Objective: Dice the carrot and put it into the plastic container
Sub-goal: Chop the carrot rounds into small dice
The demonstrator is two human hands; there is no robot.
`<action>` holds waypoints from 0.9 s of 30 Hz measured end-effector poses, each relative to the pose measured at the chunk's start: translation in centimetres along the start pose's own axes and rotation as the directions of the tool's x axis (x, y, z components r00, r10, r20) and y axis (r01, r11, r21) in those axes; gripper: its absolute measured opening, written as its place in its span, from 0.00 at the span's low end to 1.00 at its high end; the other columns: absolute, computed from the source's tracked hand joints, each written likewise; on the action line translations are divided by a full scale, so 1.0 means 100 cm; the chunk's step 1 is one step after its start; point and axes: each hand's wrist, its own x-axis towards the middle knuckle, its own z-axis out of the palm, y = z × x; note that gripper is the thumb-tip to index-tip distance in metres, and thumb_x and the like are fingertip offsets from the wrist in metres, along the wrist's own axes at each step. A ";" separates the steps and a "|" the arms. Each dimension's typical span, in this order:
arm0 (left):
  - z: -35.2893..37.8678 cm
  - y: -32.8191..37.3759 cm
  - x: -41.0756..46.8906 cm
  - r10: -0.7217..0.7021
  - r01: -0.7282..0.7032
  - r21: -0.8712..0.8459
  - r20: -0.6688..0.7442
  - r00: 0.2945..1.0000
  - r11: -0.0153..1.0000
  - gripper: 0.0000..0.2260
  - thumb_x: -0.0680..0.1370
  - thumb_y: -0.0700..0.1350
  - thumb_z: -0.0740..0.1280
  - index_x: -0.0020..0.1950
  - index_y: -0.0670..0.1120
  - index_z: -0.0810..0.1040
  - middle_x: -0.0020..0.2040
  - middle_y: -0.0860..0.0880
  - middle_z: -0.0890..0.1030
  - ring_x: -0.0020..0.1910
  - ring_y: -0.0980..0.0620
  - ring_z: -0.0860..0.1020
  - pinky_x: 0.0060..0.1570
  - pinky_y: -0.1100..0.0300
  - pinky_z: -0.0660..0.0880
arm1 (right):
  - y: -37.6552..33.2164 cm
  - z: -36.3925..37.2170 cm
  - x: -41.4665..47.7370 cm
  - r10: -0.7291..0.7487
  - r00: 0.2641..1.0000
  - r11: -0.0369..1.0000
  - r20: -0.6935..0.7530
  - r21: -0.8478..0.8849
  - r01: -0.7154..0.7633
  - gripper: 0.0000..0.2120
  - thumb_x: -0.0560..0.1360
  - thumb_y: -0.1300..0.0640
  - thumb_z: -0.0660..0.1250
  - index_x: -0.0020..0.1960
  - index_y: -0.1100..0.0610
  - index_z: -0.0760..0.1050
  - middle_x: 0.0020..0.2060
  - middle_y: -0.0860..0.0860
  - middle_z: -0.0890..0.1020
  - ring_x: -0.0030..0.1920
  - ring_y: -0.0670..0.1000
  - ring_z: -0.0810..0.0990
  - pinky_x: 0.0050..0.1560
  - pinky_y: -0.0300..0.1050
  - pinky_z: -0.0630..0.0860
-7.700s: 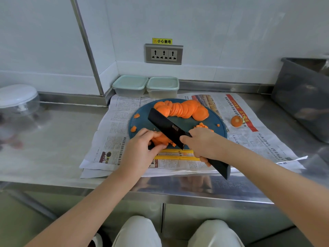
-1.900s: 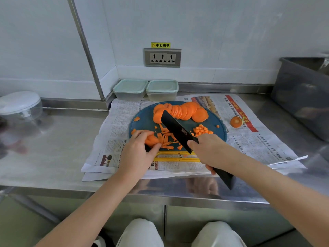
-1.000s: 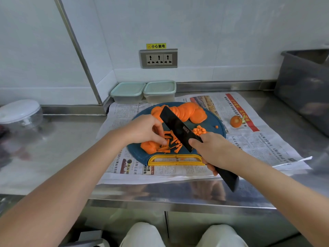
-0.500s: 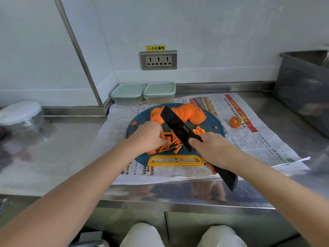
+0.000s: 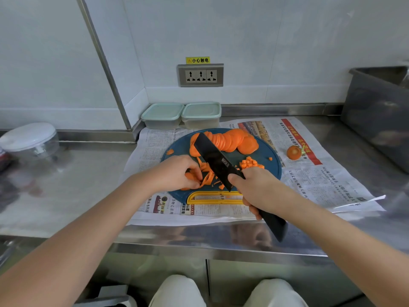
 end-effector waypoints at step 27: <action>0.026 -0.030 -0.020 -0.030 -0.048 -0.235 -0.316 0.948 0.971 0.10 0.73 0.48 0.73 0.54 0.53 0.81 0.53 0.56 0.79 0.51 0.57 0.77 0.52 0.62 0.74 | -0.013 0.034 0.005 0.077 0.990 0.996 -0.115 -0.036 -0.081 0.16 0.82 0.52 0.54 0.40 0.58 0.67 0.30 0.55 0.73 0.20 0.50 0.72 0.22 0.42 0.72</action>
